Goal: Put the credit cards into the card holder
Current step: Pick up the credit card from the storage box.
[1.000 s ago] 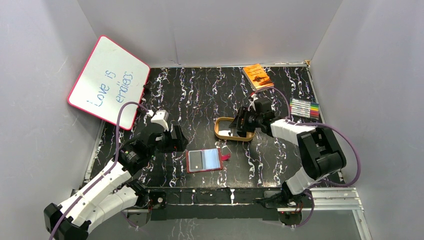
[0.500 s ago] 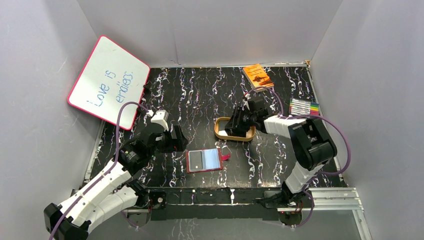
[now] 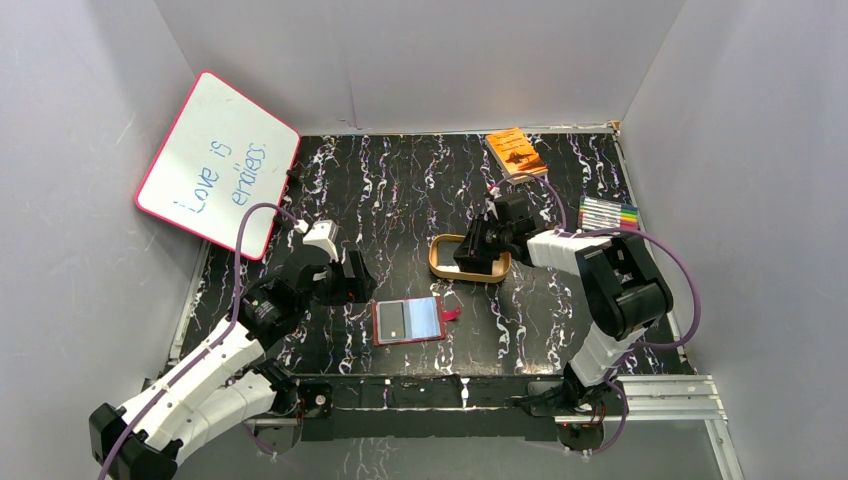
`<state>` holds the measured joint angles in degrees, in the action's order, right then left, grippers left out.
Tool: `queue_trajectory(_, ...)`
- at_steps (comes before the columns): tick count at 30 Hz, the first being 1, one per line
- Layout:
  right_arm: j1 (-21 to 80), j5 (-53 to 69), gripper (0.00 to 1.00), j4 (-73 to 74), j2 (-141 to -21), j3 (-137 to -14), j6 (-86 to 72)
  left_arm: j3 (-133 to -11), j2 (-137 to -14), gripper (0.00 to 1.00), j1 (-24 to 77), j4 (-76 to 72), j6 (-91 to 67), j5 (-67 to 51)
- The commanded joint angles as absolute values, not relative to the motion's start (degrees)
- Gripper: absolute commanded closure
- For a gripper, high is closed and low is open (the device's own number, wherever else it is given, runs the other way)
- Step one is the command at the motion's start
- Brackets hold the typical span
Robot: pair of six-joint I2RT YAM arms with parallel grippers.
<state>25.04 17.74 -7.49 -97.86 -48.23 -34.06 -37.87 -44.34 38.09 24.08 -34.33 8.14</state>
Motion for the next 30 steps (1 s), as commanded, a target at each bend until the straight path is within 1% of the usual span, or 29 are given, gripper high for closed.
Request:
queue_trajectory(1, 25.1, 15.1, 0.69, -6.0, -97.5, -47.7, -32.0, -37.6, -44.1, 0.15, 38.2, 24.7, -34.0, 8.7)
queue_trajectory(10, 24.8, 14.8, 0.71, -6.2, -95.7, -45.9, -32.1, -37.5, -44.4, 0.15, 38.2, 24.7, -34.1, 8.7)
queue_trajectory(20, 24.2, 14.8, 0.76, -5.9, -94.1, -44.9, -31.8, -37.4, -44.5, 0.15, 38.2, 24.3, -34.1, 8.3)
queue_trajectory(24, 24.0, 14.9, 0.8, -5.7, -93.6, -44.8, -31.8, -37.4, -44.6, 0.15, 38.2, 24.3, -34.0, 8.3)
queue_trajectory(27, 23.9, 14.8, 0.86, -5.4, -93.3, -44.6, -31.6, -37.4, -44.6, 0.15, 38.2, 24.3, -34.0, 8.2)
queue_trajectory(30, 23.7, 14.7, 0.88, -5.1, -92.9, -44.3, -31.6, -37.4, -44.5, 0.15, 38.2, 24.2, -33.9, 8.1)
